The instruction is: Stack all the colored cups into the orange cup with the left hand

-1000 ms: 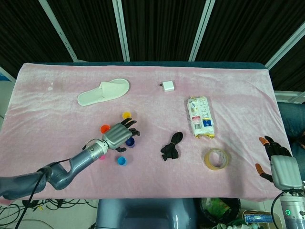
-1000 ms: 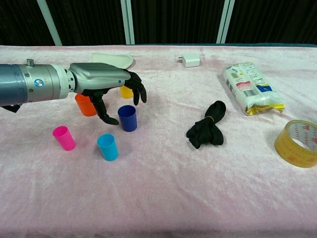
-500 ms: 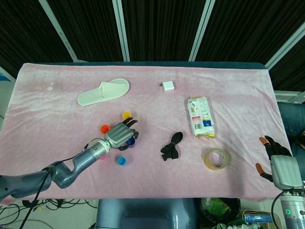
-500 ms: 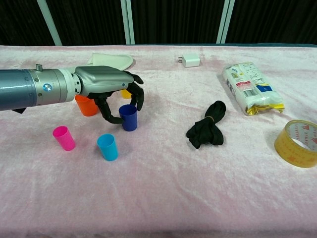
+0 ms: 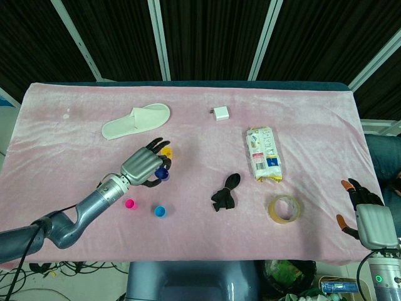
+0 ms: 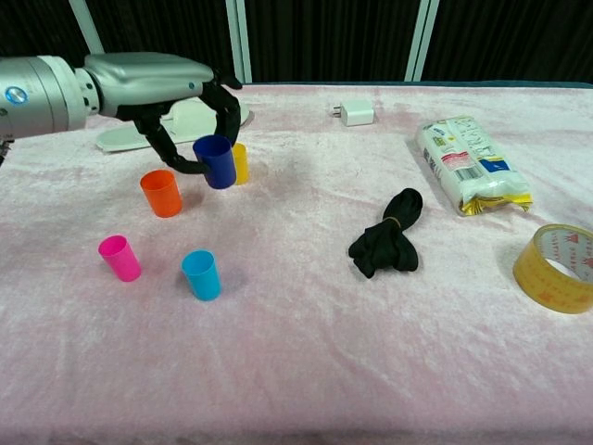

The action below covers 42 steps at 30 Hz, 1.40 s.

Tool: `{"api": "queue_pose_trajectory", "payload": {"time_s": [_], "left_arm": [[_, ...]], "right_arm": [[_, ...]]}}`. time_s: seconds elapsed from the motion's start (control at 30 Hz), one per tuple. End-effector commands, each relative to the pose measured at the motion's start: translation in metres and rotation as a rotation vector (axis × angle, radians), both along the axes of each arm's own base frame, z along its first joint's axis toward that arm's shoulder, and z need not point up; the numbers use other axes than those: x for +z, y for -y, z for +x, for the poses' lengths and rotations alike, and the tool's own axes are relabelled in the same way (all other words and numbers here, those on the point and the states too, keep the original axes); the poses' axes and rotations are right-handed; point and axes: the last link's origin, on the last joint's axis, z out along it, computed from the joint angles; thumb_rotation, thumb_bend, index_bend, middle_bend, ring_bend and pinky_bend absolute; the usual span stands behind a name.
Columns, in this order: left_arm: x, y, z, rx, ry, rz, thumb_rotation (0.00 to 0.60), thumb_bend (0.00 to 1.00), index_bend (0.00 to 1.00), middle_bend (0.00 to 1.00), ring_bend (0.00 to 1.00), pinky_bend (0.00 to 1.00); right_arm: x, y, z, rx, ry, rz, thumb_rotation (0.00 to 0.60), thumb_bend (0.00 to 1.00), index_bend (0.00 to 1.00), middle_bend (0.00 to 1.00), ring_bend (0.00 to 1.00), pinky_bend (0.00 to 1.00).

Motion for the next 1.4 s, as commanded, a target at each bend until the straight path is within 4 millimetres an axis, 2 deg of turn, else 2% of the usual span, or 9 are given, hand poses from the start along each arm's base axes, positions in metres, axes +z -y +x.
{"api": "queue_pose_trajectory", "payload": {"time_s": [0.03, 0.07, 0.1, 0.3, 0.43, 1.0, 1.1, 1.27, 1.4], "left_arm": [[0.028, -0.003, -0.013, 0.04, 0.017, 0.055, 0.6, 0.34, 0.47, 0.5, 0.01, 0.03], [0.039, -0.006, -0.034, 0.118, 0.013, 0.067, 0.6, 0.34, 0.47, 0.49, 0.01, 0.03], [0.043, -0.006, -0.041, 0.136, 0.011, 0.066, 0.6, 0.34, 0.47, 0.49, 0.01, 0.03], [0.045, -0.018, -0.065, 0.203, 0.019, 0.076, 0.6, 0.34, 0.46, 0.49, 0.01, 0.03], [0.038, -0.024, -0.069, 0.21, 0.032, 0.067, 0.6, 0.34, 0.46, 0.49, 0.01, 0.03], [0.013, -0.024, -0.077, 0.208, -0.024, 0.013, 0.6, 0.34, 0.46, 0.49, 0.01, 0.03], [0.008, -0.023, -0.077, 0.206, -0.038, 0.0, 0.6, 0.31, 0.37, 0.44, 0.01, 0.03], [0.007, -0.022, -0.077, 0.204, -0.043, -0.006, 0.6, 0.24, 0.19, 0.24, 0.0, 0.01], [0.014, -0.022, -0.075, 0.204, -0.022, 0.012, 0.6, 0.2, 0.13, 0.2, 0.0, 0.0]], "right_arm": [[-0.001, -0.001, 0.001, 0.002, 0.0, 0.001, 0.6, 0.25, 0.15, 0.1, 0.17, 0.24], [-0.002, -0.002, 0.002, 0.01, -0.008, 0.007, 0.6, 0.25, 0.15, 0.1, 0.17, 0.24], [-0.002, -0.002, 0.002, 0.011, -0.009, 0.008, 0.6, 0.25, 0.15, 0.1, 0.17, 0.24], [-0.002, -0.003, 0.002, 0.011, -0.016, 0.004, 0.6, 0.25, 0.15, 0.1, 0.17, 0.24], [-0.002, -0.002, 0.002, 0.01, -0.021, 0.005, 0.6, 0.25, 0.15, 0.1, 0.17, 0.24], [-0.002, -0.002, 0.001, 0.005, -0.019, 0.005, 0.6, 0.25, 0.15, 0.1, 0.17, 0.24], [-0.001, -0.002, 0.001, 0.004, -0.02, 0.004, 0.6, 0.25, 0.15, 0.1, 0.17, 0.24], [-0.001, -0.002, 0.001, 0.001, -0.018, 0.002, 0.6, 0.25, 0.15, 0.1, 0.17, 0.24], [-0.001, -0.002, 0.001, 0.004, -0.021, 0.003, 0.6, 0.25, 0.15, 0.1, 0.17, 0.24]]}}
